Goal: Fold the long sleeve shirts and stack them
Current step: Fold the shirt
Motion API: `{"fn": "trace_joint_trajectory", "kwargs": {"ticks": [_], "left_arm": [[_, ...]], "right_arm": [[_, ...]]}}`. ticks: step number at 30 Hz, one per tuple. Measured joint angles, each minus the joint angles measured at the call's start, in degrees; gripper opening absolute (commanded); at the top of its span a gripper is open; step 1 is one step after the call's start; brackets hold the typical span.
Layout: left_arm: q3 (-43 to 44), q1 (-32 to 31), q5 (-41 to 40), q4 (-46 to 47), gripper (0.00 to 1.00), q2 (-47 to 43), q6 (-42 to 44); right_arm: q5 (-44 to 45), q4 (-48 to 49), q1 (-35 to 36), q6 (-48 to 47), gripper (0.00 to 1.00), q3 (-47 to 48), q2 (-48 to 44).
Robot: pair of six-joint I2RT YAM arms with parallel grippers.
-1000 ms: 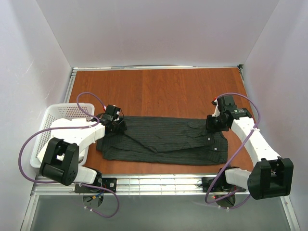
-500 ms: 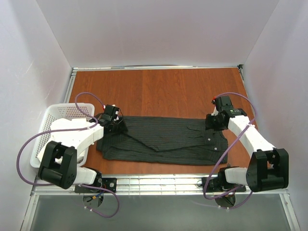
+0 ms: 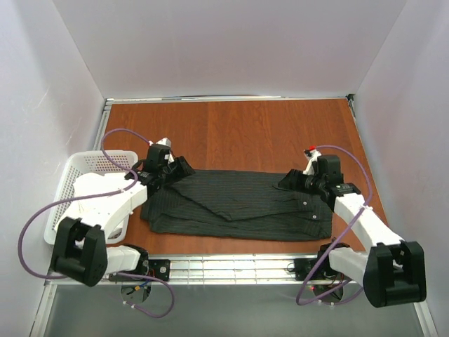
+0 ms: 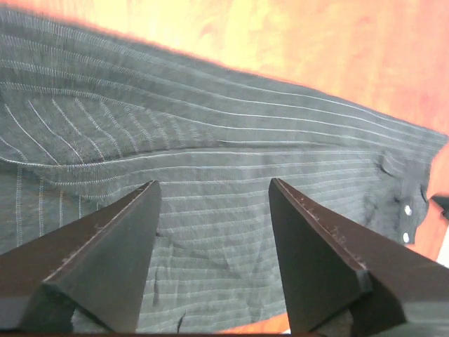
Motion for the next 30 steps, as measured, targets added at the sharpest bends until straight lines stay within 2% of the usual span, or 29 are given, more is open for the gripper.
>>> {"fn": "trace_joint_trajectory", "kwargs": {"ticks": [6, 15, 19, 22, 25, 29, 30], "left_arm": [[-6.6, 0.0, -2.1, 6.3, 0.56, 7.9, -4.6], [-12.8, 1.0, -7.1, 11.3, 0.58, 6.6, -9.5], [-13.0, 1.7, -8.2, 9.2, 0.67, 3.6, -8.7], [-11.8, 1.8, -8.9, 6.0, 0.69, 0.2, -8.0], [-9.2, 1.7, -9.3, 3.1, 0.66, -2.8, -7.9], [-6.1, 1.6, -9.3, 2.1, 0.55, -3.6, -7.3], [-5.5, 1.5, -9.2, 2.2, 0.48, -3.1, -7.1]], "right_arm": [[-2.4, 8.4, -1.7, 1.5, 0.57, -6.5, 6.1], [-5.9, 18.3, -9.1, 1.7, 0.57, -13.1, 9.7], [-5.0, 15.7, -10.3, -0.3, 0.57, -13.1, 7.3], [-4.0, 10.8, -9.9, -2.2, 0.57, -11.2, 3.8], [-4.2, 8.2, -5.8, -3.2, 0.53, -7.2, 0.4], [-5.3, 8.7, 5.9, -2.7, 0.48, -0.9, -0.9], [-6.0, 9.9, 9.0, -2.0, 0.48, 0.0, -0.8]]}}
